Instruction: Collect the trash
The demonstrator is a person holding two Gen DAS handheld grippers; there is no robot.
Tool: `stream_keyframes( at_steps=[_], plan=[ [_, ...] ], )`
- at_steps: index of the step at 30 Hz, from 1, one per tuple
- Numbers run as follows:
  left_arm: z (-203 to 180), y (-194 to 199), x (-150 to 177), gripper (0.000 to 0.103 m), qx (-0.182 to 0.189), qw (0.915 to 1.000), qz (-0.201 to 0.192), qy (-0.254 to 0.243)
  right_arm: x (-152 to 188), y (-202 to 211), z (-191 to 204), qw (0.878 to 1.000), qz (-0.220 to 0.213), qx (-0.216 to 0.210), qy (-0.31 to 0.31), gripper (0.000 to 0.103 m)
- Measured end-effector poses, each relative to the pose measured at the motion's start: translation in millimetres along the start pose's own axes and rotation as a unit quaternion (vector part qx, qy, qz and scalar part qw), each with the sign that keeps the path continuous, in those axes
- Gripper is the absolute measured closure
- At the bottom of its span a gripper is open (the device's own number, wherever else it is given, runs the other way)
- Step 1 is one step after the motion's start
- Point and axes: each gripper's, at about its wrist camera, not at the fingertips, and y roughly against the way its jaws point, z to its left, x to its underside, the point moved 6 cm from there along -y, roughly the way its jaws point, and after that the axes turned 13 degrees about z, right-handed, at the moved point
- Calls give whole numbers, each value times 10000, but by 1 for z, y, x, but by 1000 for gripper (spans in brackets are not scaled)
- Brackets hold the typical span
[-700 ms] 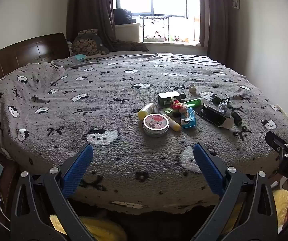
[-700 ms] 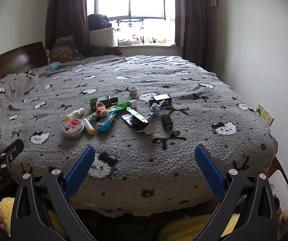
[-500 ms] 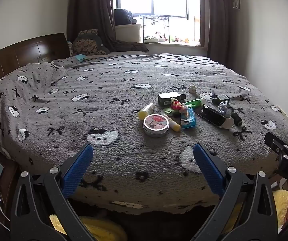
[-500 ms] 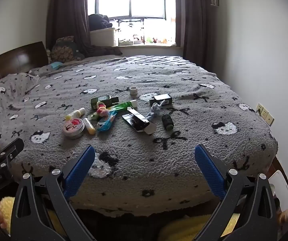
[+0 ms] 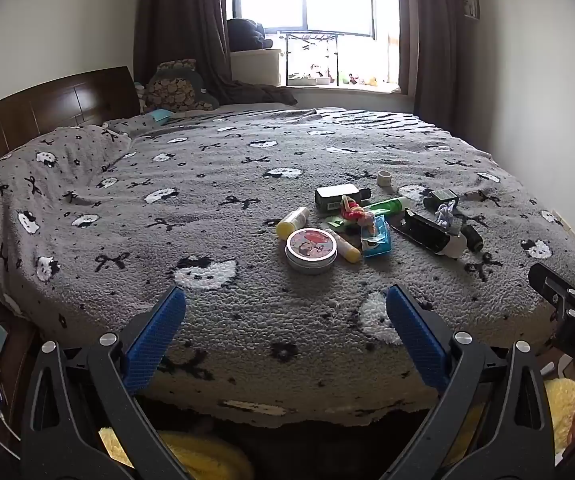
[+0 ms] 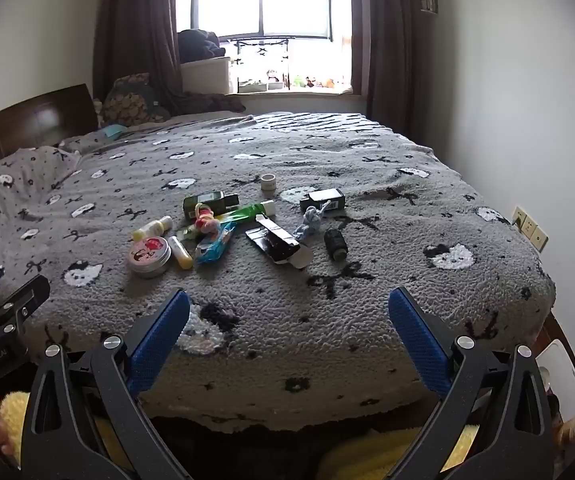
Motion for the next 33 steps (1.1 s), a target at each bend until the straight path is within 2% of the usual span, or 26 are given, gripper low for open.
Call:
stream_keyframes(
  at_steps=[33],
  plan=[
    [1,4,-3,8,-16,10000,-31,4,0,2,6,10000,-43,-17,24,3]
  ],
)
